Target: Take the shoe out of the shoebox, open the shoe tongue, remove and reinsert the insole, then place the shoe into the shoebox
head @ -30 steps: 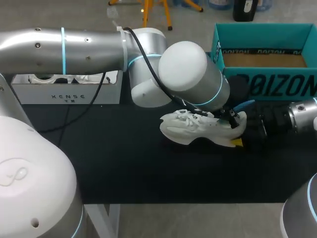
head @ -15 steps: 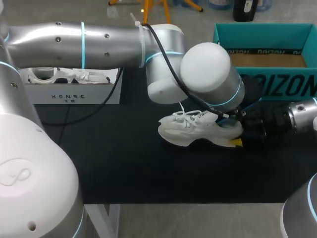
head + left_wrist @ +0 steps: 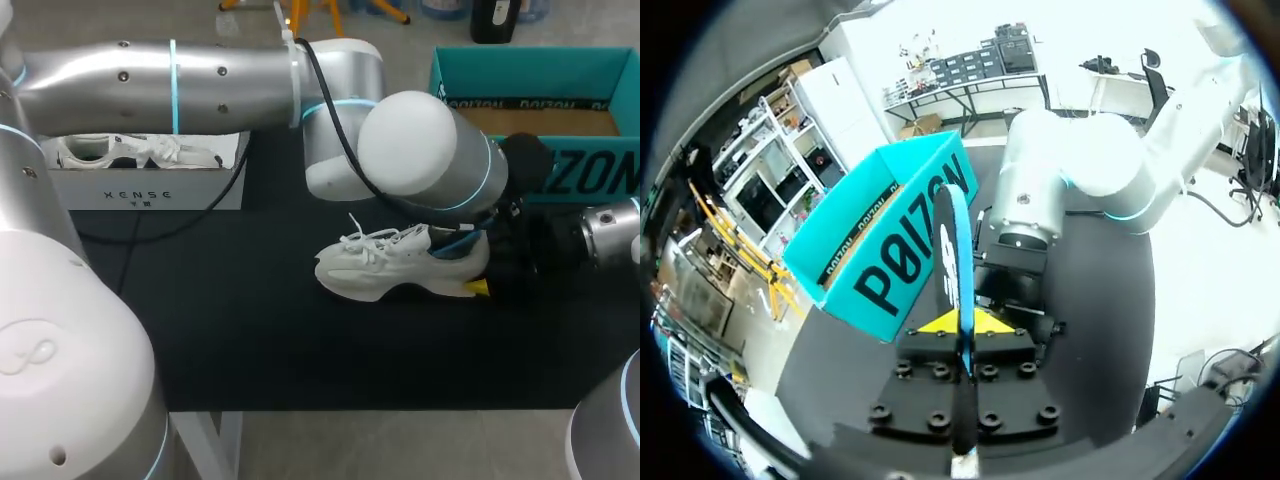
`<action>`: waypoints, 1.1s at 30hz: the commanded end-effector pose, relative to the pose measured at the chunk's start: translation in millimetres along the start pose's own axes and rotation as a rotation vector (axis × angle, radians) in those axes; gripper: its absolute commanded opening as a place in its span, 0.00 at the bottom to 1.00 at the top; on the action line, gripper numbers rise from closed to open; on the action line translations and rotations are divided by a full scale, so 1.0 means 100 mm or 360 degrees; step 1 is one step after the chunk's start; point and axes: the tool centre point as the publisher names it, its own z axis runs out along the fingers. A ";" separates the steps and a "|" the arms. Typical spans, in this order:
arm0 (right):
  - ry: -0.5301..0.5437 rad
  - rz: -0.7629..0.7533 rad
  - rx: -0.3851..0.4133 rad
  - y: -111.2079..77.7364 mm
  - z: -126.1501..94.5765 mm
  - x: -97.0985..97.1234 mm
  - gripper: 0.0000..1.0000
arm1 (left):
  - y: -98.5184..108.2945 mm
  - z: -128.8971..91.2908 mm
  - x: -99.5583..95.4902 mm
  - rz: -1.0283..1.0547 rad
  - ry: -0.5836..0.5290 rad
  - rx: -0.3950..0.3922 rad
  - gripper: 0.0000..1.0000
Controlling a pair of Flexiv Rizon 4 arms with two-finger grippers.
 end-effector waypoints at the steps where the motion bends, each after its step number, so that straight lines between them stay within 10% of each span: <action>1: -0.0002 0.0002 0.0005 -0.01 0.02 0.00 0.00 | -0.18 -0.55 -0.14 0.0035 0.0065 0.0062 0.00; 11: -0.0002 0.0002 0.0005 -0.01 0.02 0.00 0.00 | -0.54 -1.29 -0.63 0.0119 0.0419 0.0445 0.00; 29: -0.0002 0.0002 0.0005 -0.01 0.02 0.00 0.00 | -0.54 -1.29 -0.63 0.0119 0.0419 0.0445 0.00; 33: -0.0002 0.0002 0.0005 -0.01 0.02 0.00 0.00 | -0.59 -1.37 -0.79 0.0029 0.0757 0.0640 0.00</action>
